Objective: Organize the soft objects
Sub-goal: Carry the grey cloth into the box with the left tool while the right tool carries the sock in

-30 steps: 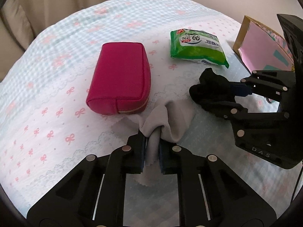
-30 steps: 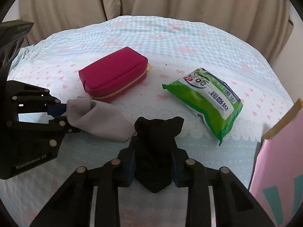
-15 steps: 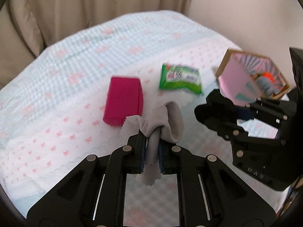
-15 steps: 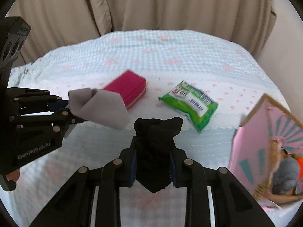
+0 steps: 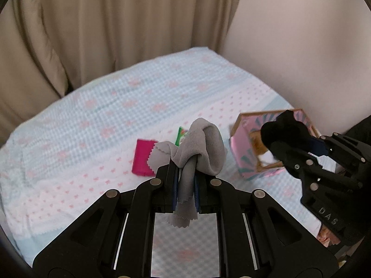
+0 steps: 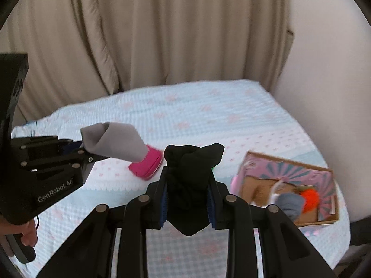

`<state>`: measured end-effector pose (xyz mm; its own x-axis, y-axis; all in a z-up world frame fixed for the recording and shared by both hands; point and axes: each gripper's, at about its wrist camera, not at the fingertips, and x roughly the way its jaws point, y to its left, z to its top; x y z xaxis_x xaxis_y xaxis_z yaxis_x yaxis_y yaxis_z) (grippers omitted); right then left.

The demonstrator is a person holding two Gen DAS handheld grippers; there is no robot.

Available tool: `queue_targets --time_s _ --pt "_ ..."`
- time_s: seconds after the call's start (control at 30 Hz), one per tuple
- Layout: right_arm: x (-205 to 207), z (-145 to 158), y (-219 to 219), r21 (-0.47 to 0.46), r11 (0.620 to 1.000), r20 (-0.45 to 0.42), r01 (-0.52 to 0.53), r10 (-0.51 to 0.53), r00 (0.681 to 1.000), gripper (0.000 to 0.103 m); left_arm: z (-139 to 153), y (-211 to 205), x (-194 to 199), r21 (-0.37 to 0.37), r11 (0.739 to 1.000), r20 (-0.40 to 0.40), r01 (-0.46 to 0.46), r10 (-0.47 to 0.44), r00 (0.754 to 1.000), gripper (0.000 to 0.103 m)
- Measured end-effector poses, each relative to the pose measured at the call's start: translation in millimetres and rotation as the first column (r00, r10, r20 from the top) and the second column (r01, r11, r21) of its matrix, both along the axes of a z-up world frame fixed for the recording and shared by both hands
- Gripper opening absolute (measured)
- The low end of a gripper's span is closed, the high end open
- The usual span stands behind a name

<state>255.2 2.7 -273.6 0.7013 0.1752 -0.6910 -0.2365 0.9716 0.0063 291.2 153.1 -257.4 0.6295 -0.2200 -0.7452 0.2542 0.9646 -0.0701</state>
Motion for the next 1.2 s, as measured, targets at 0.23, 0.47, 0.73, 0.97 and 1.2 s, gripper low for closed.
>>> queue_targets --time_s 0.23,0.47,0.73,0.97,1.2 --pt "-8 43 -61 0.030 0.997 0.016 0.071 -0.071 0.997 0.025 39 -49 -6 -0.015 1.000 0.021 -0.017 0.017 1.000 0.009" --pt "0 47 -149 0.035 0.994 -0.025 0.105 -0.104 0.994 0.025 43 -140 7 -0.039 0.998 -0.018 -0.040 0.039 0.999 0.009" --pt "37 31 -252 0.025 0.993 -0.085 0.116 -0.113 0.990 0.025 13 -245 42 -0.034 0.998 -0.082 -0.044 0.041 0.996 0.009" --pt "87 -5 -298 0.045 0.995 -0.193 0.090 -0.079 0.978 0.025 -42 -305 75 0.004 0.999 -0.191 -0.034 0.034 0.981 0.009" --pt "132 -52 -309 0.092 0.994 -0.357 0.065 -0.028 0.934 0.025 -102 -325 102 0.033 0.999 -0.311 -0.042 0.050 0.949 0.009"
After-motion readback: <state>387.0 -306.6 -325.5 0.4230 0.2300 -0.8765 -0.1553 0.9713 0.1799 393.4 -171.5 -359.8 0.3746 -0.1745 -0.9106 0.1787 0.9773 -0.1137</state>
